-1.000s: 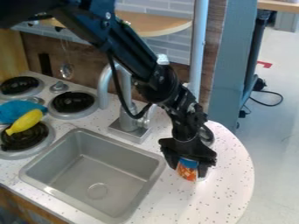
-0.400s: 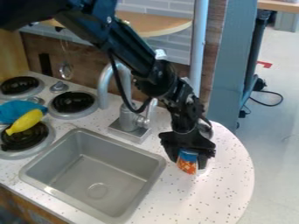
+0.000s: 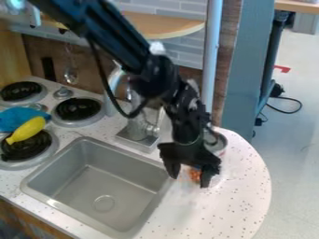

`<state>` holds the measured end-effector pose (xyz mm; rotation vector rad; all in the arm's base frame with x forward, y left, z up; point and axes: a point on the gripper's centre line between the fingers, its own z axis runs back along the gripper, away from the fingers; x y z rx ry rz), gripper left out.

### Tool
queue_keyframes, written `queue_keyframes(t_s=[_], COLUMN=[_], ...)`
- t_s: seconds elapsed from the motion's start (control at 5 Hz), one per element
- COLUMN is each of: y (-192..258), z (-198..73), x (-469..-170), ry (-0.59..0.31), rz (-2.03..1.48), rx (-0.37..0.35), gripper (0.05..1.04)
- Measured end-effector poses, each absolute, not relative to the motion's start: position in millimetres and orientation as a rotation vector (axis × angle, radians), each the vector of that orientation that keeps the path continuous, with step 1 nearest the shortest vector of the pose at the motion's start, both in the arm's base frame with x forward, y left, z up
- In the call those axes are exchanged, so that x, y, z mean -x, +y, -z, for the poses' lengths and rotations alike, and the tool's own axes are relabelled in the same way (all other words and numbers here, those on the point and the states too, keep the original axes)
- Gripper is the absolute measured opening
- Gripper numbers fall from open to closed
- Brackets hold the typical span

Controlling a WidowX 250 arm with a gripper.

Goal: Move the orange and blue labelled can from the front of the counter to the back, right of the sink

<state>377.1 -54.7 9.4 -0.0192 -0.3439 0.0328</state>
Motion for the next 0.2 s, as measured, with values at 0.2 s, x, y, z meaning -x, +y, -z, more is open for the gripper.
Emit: queue_keyframes(t_s=[0.2], y=[-70.4], z=[-38.4], x=[-354.2], ry=[-0.378], rz=[0.013], rx=[-0.004], gripper=[1.004])
